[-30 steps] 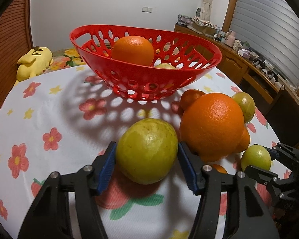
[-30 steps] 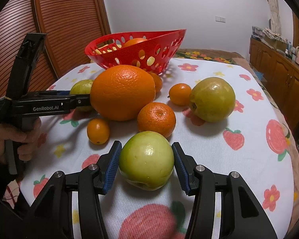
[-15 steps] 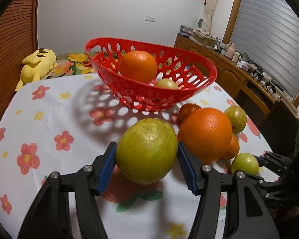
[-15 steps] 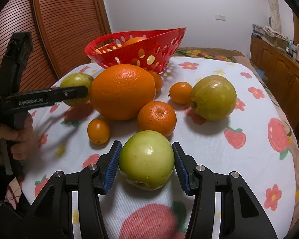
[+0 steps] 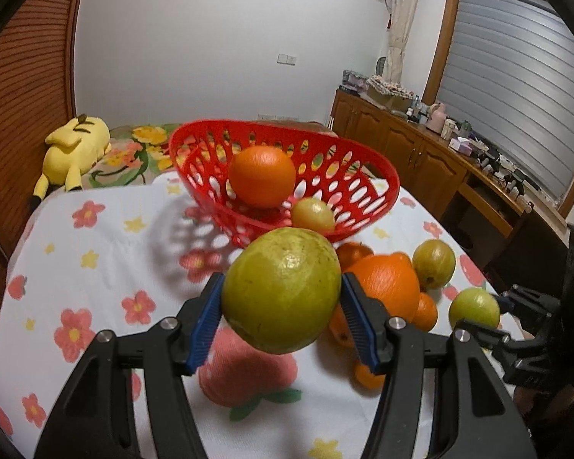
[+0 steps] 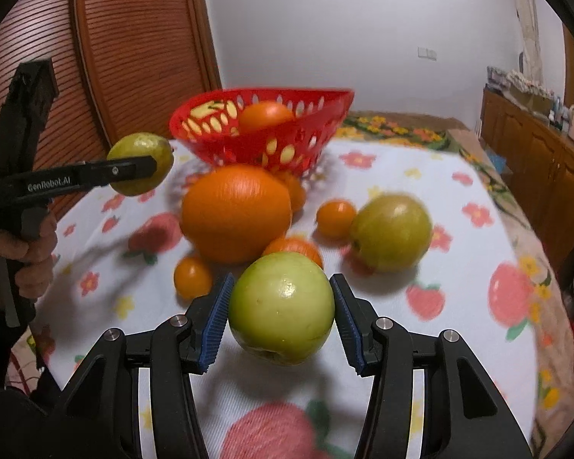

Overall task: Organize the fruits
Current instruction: 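Lift and carry the citrus with the left tool while the right tool carries the apple to the basket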

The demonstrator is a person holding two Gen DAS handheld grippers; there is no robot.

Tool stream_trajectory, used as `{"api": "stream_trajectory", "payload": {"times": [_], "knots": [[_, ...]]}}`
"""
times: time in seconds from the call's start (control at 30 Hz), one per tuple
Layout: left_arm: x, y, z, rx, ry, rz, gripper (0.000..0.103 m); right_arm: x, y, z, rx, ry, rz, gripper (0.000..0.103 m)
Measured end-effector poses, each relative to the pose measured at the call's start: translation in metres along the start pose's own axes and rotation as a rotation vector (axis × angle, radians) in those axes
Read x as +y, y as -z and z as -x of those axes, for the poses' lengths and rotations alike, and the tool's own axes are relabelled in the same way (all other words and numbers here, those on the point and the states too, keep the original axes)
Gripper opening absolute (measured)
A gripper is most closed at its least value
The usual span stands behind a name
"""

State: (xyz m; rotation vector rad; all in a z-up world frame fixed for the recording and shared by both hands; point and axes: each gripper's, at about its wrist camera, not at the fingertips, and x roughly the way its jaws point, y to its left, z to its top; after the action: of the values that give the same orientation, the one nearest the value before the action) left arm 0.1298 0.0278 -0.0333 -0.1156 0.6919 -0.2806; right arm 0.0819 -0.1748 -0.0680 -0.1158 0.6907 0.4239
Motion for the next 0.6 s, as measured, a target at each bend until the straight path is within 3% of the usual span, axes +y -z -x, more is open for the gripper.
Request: {"api": "stream_trajectory", "payload": {"times": [0.6], "knots": [[-0.008,-0.050,-0.012,-0.035,-0.015,-0.058,0.059,0.004,-0.083,-0.003,-0.085,-0.020,0.074,0.052]]}}
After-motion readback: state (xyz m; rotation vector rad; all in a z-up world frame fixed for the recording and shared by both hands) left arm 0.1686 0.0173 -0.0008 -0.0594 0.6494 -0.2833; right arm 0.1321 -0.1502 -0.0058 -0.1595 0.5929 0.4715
